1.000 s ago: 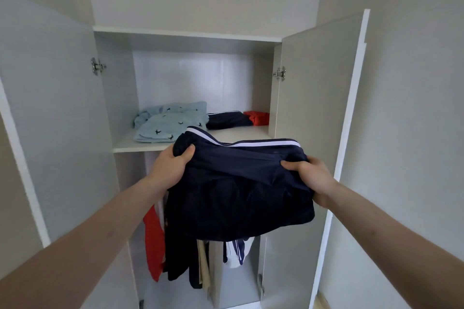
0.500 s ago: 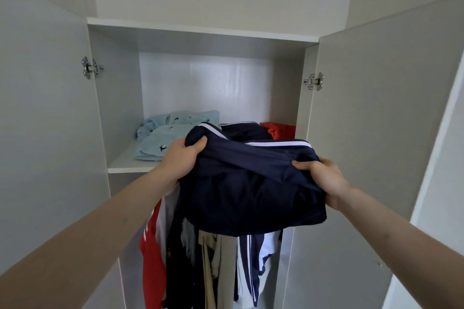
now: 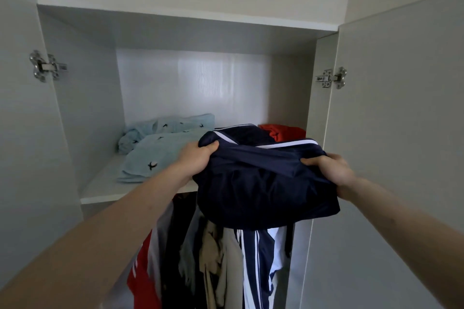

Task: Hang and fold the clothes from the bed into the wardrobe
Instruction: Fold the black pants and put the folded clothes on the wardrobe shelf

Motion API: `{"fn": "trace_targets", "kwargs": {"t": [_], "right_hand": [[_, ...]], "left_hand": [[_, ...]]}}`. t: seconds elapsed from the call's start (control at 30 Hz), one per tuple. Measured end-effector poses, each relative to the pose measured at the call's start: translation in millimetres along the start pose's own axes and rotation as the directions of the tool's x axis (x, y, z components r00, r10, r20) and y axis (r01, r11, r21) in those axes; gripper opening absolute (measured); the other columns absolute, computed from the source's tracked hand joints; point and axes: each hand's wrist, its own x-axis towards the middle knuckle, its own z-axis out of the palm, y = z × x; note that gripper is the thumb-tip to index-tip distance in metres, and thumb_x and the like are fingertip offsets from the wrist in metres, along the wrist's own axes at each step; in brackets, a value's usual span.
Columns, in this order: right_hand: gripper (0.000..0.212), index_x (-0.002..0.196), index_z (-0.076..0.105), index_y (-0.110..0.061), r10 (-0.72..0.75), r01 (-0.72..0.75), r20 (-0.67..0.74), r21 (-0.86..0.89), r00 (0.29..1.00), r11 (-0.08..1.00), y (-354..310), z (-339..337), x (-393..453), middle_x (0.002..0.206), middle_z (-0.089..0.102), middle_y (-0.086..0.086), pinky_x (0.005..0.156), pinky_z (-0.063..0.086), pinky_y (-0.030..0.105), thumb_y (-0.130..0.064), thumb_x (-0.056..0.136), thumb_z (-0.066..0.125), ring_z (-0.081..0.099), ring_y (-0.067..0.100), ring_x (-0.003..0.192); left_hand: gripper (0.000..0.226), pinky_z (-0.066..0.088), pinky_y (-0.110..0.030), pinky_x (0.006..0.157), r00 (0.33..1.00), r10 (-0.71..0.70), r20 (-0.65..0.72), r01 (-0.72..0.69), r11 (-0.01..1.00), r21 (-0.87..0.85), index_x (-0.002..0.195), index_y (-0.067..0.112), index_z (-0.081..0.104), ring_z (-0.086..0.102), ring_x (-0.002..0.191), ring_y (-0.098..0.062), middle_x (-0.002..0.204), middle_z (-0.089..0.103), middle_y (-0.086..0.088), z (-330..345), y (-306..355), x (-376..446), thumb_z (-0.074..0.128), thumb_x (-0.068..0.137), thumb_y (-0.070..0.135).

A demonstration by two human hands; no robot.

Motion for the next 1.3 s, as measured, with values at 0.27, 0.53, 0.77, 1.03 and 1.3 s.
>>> {"fn": "trace_targets", "kwargs": {"t": [0.27, 0.53, 0.77, 1.03, 1.3], "right_hand": [[0.036, 0.113, 0.072, -0.009, -0.026, 0.022, -0.030, -0.112, 0.999, 0.993, -15, 16, 85, 0.102, 0.077, 0.011, 0.082, 0.060, 0.039, -0.008, 0.078, 0.082, 0.075, 0.030, 0.092], [0.041, 0.109, 0.070, -0.020, -0.122, 0.094, -0.084, -0.283, 0.989, 0.955, -23, 32, 184, 0.110, 0.074, 0.004, 0.100, 0.056, 0.044, -0.024, 0.071, 0.085, 0.070, 0.028, 0.106], [0.069, 0.144, 0.049, -0.012, -0.170, 0.123, -0.077, -0.416, 0.983, 0.901, -14, 46, 262, 0.138, 0.061, 0.010, 0.105, 0.045, 0.034, -0.028, 0.085, 0.080, 0.059, 0.030, 0.127], [0.062, 0.143, 0.053, -0.023, -0.304, 0.265, 0.047, -0.627, 0.952, 0.732, 34, 73, 299, 0.141, 0.056, 0.008, 0.108, 0.045, 0.043, -0.033, 0.086, 0.075, 0.054, 0.033, 0.130], [0.088, 0.158, 0.029, -0.040, -0.226, 0.477, 0.421, -0.748, 0.879, 0.461, 117, 113, 272, 0.169, 0.019, -0.007, 0.126, 0.001, 0.052, -0.081, 0.084, 0.053, 0.009, 0.024, 0.157]], "left_hand": [[0.062, 0.055, -0.043, 0.101, 0.994, -0.098, 0.045, 0.100, 0.994, -0.054, 0.123, 0.016, 0.070, 0.069, 0.107, -0.026, 0.119, 0.072, -0.003, 16, 3, 77, 0.069, 0.081, 0.061], [0.067, 0.055, -0.046, 0.101, 0.988, -0.155, -0.005, 0.154, 0.981, -0.121, 0.136, 0.004, 0.058, 0.067, 0.111, -0.032, 0.129, 0.067, -0.011, 46, 16, 166, 0.075, 0.086, 0.046], [0.042, 0.048, -0.031, 0.088, 0.982, -0.053, -0.180, 0.055, 0.998, 0.007, 0.135, 0.002, 0.059, 0.062, 0.106, -0.025, 0.128, 0.065, -0.009, 86, 10, 226, 0.067, 0.097, 0.019], [0.056, 0.041, -0.031, 0.110, 0.979, 0.181, 0.095, -0.200, 0.748, 0.633, 0.142, 0.019, 0.055, 0.054, 0.129, -0.027, 0.141, 0.056, -0.008, 114, -29, 227, 0.072, 0.091, 0.036], [0.056, 0.036, -0.042, 0.111, 0.927, 0.193, 0.322, -0.372, 0.361, 0.855, 0.144, 0.035, 0.052, 0.042, 0.136, -0.026, 0.143, 0.053, 0.004, 148, -53, 230, 0.062, 0.091, 0.051]]}}
